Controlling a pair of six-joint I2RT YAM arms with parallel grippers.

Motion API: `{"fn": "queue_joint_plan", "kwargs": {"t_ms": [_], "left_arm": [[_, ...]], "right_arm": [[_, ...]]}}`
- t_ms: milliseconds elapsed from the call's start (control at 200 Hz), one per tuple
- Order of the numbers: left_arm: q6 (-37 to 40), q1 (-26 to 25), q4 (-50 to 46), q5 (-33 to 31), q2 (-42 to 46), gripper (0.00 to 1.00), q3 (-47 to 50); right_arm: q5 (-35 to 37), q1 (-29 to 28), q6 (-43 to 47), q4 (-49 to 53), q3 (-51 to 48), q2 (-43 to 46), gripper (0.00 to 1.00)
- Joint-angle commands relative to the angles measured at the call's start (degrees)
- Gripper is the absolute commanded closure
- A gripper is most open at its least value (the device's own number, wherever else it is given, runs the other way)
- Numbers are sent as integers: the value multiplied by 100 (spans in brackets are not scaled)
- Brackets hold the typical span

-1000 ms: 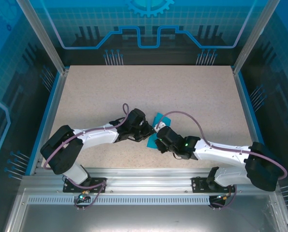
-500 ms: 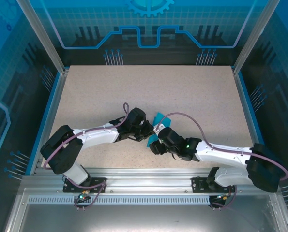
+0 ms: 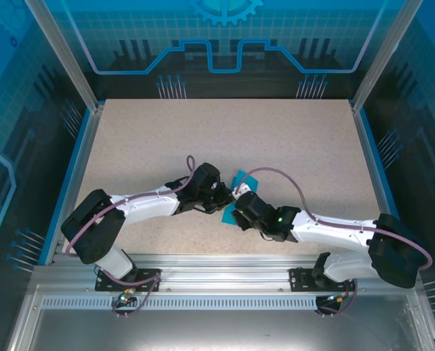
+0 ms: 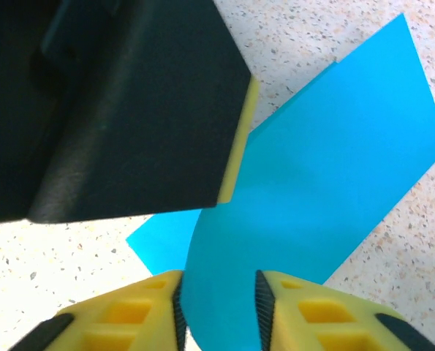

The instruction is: Fold a paper plane with a square sheet of paper (pick it up from the middle)

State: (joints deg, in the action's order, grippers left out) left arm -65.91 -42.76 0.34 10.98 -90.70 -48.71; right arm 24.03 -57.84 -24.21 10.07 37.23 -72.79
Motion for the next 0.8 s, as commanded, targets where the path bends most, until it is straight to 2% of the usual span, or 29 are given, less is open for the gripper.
{"fn": "queue_joint_plan", "kwargs": {"t_ms": [0, 210, 425, 490, 530, 600, 630, 795], "left_arm": [[114, -26, -73, 124, 61, 85, -175], [158, -27, -144, 118, 80, 85, -212], [338, -26, -498, -72, 167, 76, -314], [383, -16, -721, -262, 237, 74, -323], [382, -13, -849, -415, 305, 65, -313], [449, -15, -968, -570, 413, 64, -290], [477, -17, -1046, -640, 447, 59, -295], [644, -14, -1185, -740, 542, 57, -282]], "right_arm": [[121, 13, -117, 293, 187, 96, 73], [-128, 112, -110, 408, 258, 128, 85], [-824, 414, -109, 377, 224, 144, 93], [-1161, 575, -144, 262, 136, 151, 94], [-1379, 693, -162, 188, 82, 147, 95], [-1650, 906, -260, 104, 5, 144, 95], [-1782, 1019, -310, 70, -40, 149, 95], [-2693, 1645, -440, -220, -284, 101, 95]]}}
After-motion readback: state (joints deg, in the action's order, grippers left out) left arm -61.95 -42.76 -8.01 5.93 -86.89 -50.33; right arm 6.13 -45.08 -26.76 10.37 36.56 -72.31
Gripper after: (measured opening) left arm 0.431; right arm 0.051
